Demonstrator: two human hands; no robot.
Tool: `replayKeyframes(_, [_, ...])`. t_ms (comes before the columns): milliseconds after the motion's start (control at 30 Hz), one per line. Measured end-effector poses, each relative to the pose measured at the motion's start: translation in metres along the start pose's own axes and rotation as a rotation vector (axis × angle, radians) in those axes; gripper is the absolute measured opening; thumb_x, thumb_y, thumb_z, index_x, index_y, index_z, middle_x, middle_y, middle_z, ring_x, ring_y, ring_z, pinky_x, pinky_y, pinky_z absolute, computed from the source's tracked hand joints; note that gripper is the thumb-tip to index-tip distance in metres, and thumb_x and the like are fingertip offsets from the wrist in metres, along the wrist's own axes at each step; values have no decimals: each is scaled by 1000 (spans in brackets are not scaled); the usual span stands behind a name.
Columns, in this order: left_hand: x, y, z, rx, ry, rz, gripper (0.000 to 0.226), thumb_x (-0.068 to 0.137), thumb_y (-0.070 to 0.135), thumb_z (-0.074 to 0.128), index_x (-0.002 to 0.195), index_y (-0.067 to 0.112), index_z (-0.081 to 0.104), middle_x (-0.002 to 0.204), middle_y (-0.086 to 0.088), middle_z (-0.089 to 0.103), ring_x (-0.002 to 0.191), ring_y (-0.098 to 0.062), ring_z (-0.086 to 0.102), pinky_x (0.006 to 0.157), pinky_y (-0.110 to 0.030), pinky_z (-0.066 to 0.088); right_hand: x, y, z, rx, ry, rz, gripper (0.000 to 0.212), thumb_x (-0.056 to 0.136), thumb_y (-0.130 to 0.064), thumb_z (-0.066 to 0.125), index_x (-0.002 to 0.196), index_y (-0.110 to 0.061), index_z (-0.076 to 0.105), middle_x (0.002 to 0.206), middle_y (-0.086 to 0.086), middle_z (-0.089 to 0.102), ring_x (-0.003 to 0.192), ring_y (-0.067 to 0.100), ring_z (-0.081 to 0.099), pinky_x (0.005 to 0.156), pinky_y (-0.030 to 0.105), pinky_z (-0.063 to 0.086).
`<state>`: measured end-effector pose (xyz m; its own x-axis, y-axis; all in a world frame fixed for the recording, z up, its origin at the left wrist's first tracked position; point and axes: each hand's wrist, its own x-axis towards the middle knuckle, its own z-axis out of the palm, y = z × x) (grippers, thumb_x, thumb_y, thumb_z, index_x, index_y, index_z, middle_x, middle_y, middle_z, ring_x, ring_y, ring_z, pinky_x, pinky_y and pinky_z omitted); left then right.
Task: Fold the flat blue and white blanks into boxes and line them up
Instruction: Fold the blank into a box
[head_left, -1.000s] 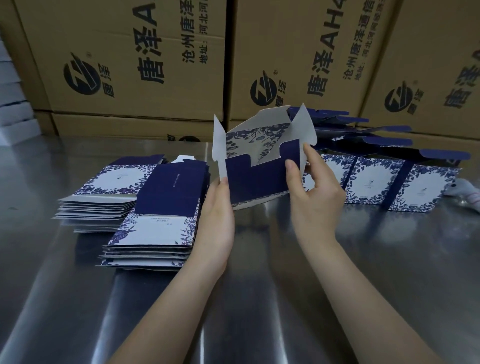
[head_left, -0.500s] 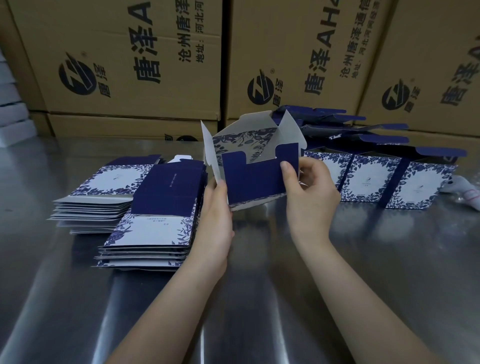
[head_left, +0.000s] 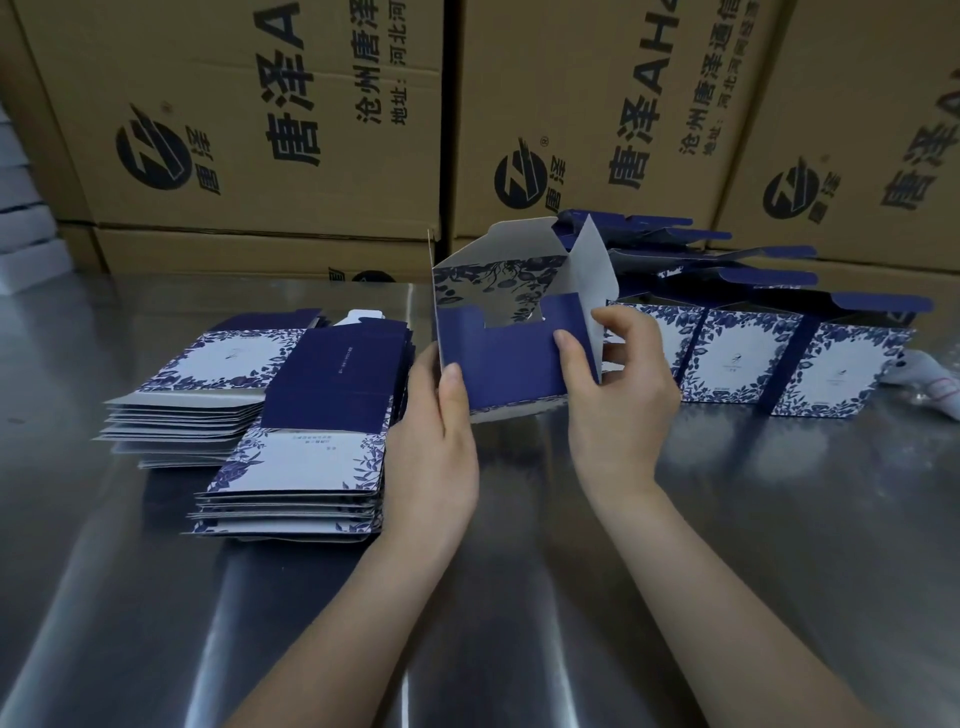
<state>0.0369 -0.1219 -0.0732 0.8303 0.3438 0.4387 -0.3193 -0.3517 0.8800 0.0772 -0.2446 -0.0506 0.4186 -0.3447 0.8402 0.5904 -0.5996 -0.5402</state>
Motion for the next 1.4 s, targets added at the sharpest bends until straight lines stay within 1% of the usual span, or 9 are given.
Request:
replayKeyframes(133, [-1,-2,-1,143,-10,35,54,98,53,23,150,37,29,100,4,66,82,-17,63,61,-35,41,2,2,-1,-36,-43,-56,29,85,-20,70,109,-9,56,106,-1,59,84,13,53,65,8,38])
replayKeyframes(300, [-3,4,-4,272,-28,48,62,103,36,29,155,44,-3,66,-5,54,59,-24,55,51,-35,34,5,0,-5,-11,-102,-111,44,83,-9,71,118,-12,44,118,7,53,97,18,55,76,26,49])
replayKeyframes(400, [-5,5,-7,307,-53,142,69,103,30,31,149,49,-16,62,-1,48,52,-18,47,46,-32,26,9,0,-6,-52,-144,-260,58,80,4,68,129,-13,42,131,18,47,119,21,45,97,6,33])
replayKeyframes(600, [-5,4,-5,332,-112,292,76,103,24,34,142,59,-21,100,0,57,71,-12,52,52,-26,30,10,-7,-8,-124,-208,-308,56,79,4,63,133,-10,53,133,19,45,120,28,45,100,31,40])
replayKeyframes(833, [-8,8,-7,401,-219,342,72,102,22,32,146,54,-16,154,-6,37,111,-32,59,79,-48,53,17,-5,-10,-159,-180,-346,55,88,-8,55,142,-11,45,115,15,49,101,24,46,87,36,43])
replayKeyframes(967, [-10,9,-6,420,-204,332,70,103,24,33,152,50,-10,162,-5,26,125,-33,54,84,-48,53,17,-5,-9,-164,-192,-342,56,91,-12,52,145,-14,39,109,12,52,95,23,45,87,29,36])
replayKeyframes(1100, [-10,9,-7,440,-192,310,66,98,32,26,153,50,-5,160,-6,26,100,-32,63,70,-47,54,18,-3,-10,-69,-191,-308,50,93,-5,42,142,-14,43,106,11,52,93,24,44,89,16,28])
replayKeyframes(1267, [-7,6,-6,449,-167,243,67,101,26,33,151,55,-1,162,-1,22,99,-30,60,72,-43,53,21,-2,-10,53,-200,-259,55,88,9,51,139,-11,47,110,7,47,99,28,51,91,38,45])
replayKeyframes(1400, [-4,2,-7,408,-149,203,67,100,25,38,149,59,6,164,6,16,111,-24,55,74,-34,47,22,5,-10,244,-268,66,67,86,-4,67,143,-25,39,124,-8,40,112,11,48,91,18,45])
